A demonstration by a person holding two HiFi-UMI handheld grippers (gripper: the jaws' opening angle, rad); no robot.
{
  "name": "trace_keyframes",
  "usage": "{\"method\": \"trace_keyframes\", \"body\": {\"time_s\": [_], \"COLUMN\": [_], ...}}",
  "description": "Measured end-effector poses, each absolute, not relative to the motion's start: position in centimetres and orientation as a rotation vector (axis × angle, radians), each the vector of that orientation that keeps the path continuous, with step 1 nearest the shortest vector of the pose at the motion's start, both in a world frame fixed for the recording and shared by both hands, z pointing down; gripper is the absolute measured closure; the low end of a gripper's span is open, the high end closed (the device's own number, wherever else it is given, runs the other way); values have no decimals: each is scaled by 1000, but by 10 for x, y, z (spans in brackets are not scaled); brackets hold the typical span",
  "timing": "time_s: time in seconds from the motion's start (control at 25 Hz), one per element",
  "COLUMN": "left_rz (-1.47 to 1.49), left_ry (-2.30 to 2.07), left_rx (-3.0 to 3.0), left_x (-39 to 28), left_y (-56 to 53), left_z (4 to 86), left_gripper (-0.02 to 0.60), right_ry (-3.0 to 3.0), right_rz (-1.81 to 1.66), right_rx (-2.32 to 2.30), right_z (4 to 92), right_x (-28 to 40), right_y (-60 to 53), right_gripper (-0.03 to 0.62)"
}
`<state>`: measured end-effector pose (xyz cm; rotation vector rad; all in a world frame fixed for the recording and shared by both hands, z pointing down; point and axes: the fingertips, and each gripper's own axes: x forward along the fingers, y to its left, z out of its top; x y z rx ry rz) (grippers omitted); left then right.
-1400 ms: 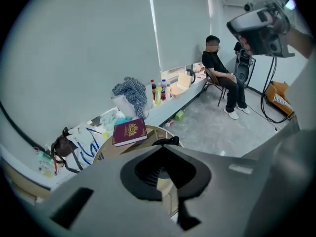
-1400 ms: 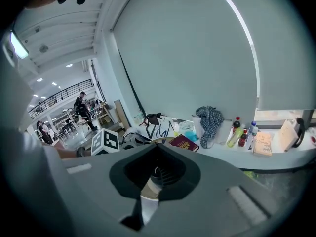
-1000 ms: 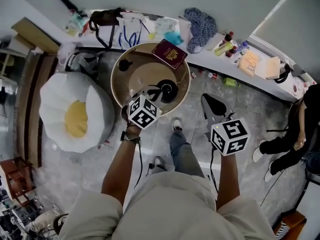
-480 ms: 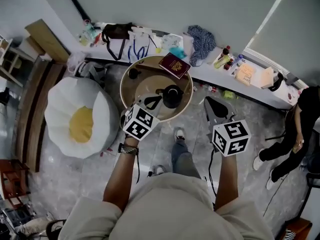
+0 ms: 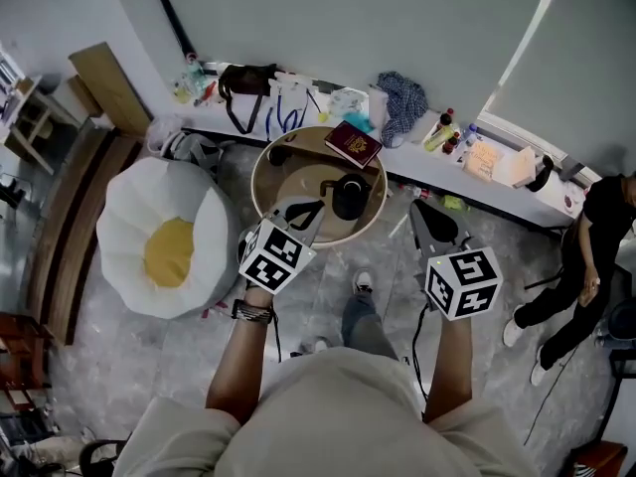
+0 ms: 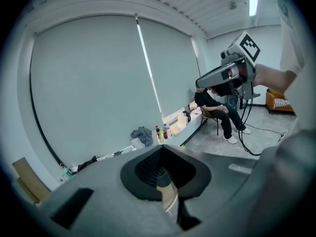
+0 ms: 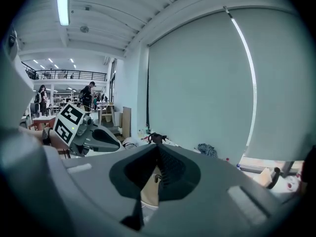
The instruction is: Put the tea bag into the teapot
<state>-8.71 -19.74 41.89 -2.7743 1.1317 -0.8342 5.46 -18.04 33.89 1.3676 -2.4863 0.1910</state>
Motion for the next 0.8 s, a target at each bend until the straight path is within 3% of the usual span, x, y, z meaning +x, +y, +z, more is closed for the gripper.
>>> {"method": "trace_keyframes", "body": {"time_s": [0.8], "left_rz": [-498], "left_ry": [1137], "left_rx": [-2776], "left_x": [-111], "left_y": [-85], "left_z": [333], "left_gripper": [575], "right_ry": [-2557], "right_rz": [17], "right_rx": [1331], "right_z": [280], "right_x": [18], "right_y": [-77], "right_gripper": [588]}}
